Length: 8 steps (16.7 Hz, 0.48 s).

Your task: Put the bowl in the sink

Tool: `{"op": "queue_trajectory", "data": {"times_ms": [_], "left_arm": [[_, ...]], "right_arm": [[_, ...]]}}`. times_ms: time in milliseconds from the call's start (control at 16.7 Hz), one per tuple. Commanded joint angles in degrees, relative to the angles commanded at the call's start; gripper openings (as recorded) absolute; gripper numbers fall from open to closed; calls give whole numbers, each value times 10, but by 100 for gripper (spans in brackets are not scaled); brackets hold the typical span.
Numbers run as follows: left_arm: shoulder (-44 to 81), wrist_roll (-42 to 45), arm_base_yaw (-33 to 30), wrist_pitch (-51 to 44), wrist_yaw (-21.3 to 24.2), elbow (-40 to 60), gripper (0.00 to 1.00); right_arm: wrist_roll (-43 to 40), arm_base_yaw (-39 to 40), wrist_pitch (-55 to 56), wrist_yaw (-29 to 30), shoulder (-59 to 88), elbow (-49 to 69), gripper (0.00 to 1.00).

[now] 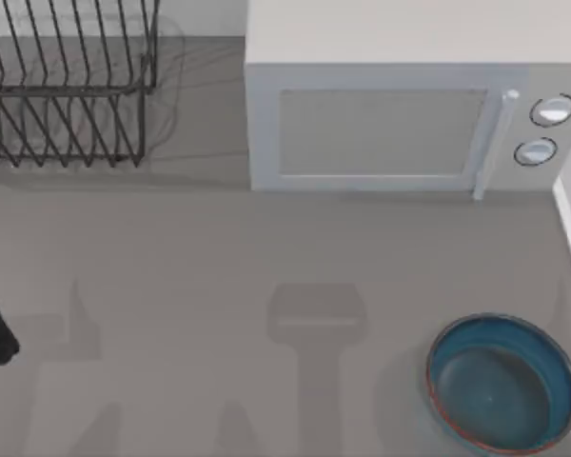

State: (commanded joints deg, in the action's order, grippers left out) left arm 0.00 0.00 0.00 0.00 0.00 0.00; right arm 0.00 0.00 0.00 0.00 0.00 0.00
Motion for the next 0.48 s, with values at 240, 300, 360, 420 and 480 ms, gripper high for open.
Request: {"op": "queue_trajectory", "data": {"times_ms": [240,300,360,420,480], "left_arm": [[0,0,0,0,0,0,100],[0,0,0,0,0,0,100],[0,0,0,0,0,0,100],[0,0,0,0,0,0,100],[0,0,0,0,0,0,100]], "right_arm": [[6,6,-20,0,20,19,100],[12,11,-38,0,38,37,100],[19,18,-62,0,63,60,100],[27,27,-91,0,93,87,100],[36,37,-124,0,131,117,100]]}}
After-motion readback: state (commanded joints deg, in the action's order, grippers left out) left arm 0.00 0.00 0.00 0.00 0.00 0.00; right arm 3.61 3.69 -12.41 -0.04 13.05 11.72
